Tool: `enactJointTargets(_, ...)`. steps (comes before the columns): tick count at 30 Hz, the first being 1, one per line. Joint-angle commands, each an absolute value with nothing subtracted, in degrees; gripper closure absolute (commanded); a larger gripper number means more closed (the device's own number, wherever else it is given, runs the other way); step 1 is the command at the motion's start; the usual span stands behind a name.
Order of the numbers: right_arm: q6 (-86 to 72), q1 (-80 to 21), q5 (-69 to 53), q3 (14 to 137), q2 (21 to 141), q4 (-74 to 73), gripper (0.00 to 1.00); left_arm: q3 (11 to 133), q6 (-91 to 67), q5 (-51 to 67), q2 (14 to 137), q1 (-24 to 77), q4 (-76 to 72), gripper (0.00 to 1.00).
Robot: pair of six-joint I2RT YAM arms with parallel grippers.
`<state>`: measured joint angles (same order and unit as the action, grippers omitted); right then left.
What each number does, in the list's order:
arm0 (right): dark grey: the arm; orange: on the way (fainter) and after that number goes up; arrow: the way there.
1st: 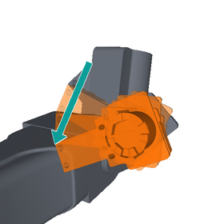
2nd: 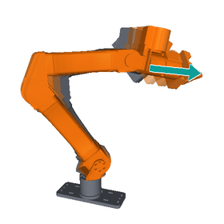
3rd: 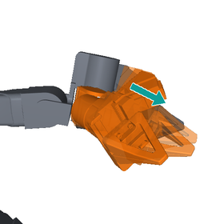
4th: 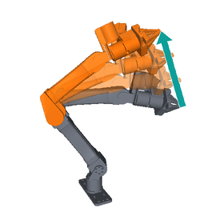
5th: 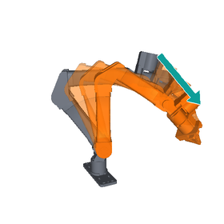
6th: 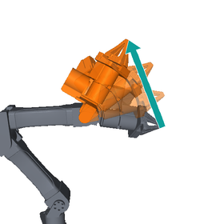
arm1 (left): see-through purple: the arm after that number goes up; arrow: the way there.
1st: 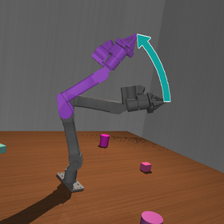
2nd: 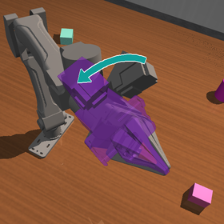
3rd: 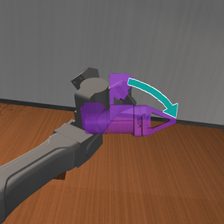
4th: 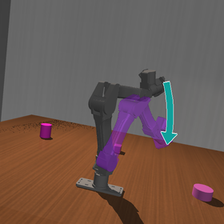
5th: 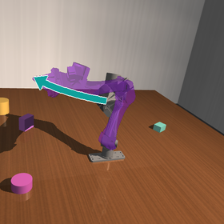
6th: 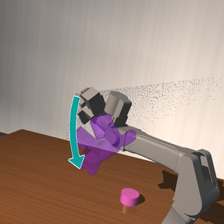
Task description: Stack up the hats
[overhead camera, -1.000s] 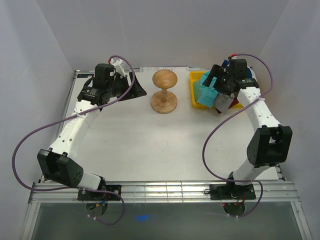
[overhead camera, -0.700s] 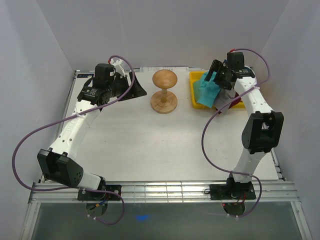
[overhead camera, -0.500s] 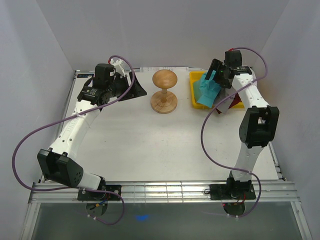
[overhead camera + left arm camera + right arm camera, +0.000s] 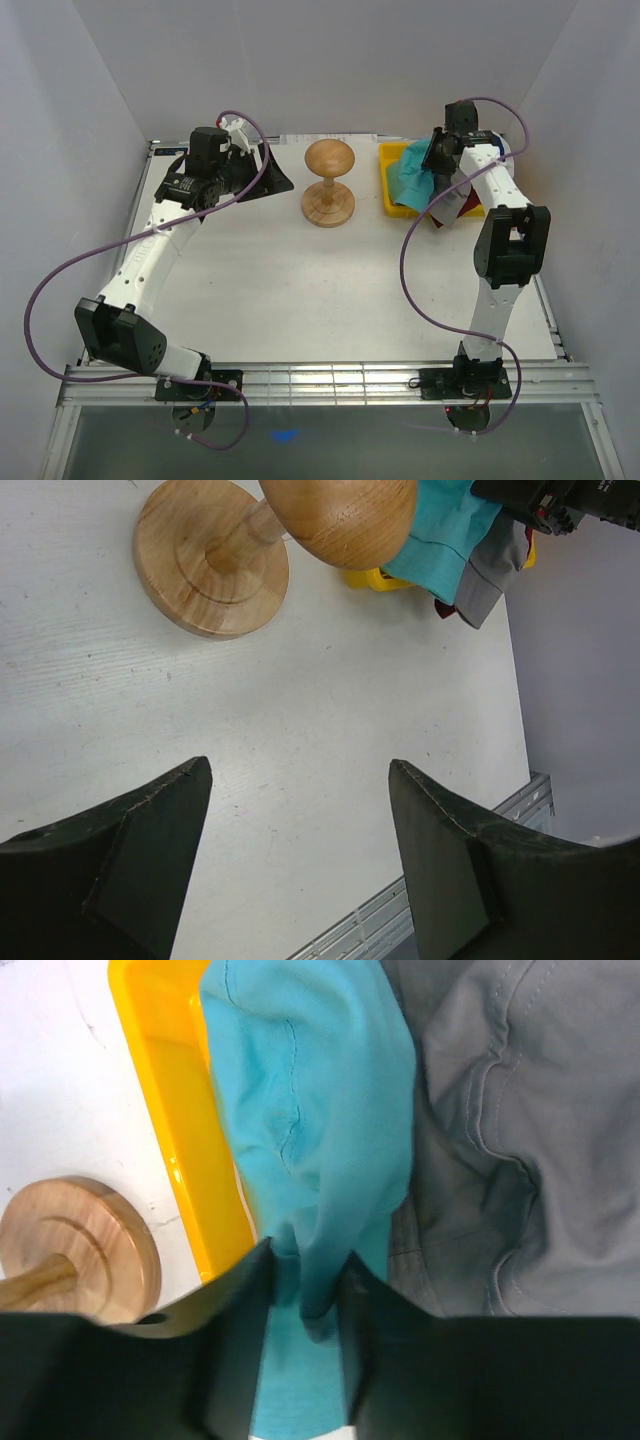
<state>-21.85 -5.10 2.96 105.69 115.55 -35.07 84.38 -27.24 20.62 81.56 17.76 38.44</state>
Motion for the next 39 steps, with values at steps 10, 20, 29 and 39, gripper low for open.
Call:
enactJointTargets(10,-19.95,-4.83,0.62,117.15,112.94,-37.27,0.92,86.22,-29.62,21.62,83.41,17.84,35.68,0.19)
enactJointTargets(20,-22.94,-4.83,-4.04,120.5,106.97,-33.24,0.92,87.36,-32.25,26.54,84.55,17.84,31.03,0.18)
enactJointTargets(29,-32.25,-5.97,-5.36,114.52,97.39,-19.17,0.92,89.21,-34.54,29.09,86.22,17.84,28.39,0.17)
enactJointTargets(39,-37.0,-16.69,-1.67,120.13,99.83,-10.55,0.92,88.68,-36.12,29.62,85.7,17.84,26.54,0.18)
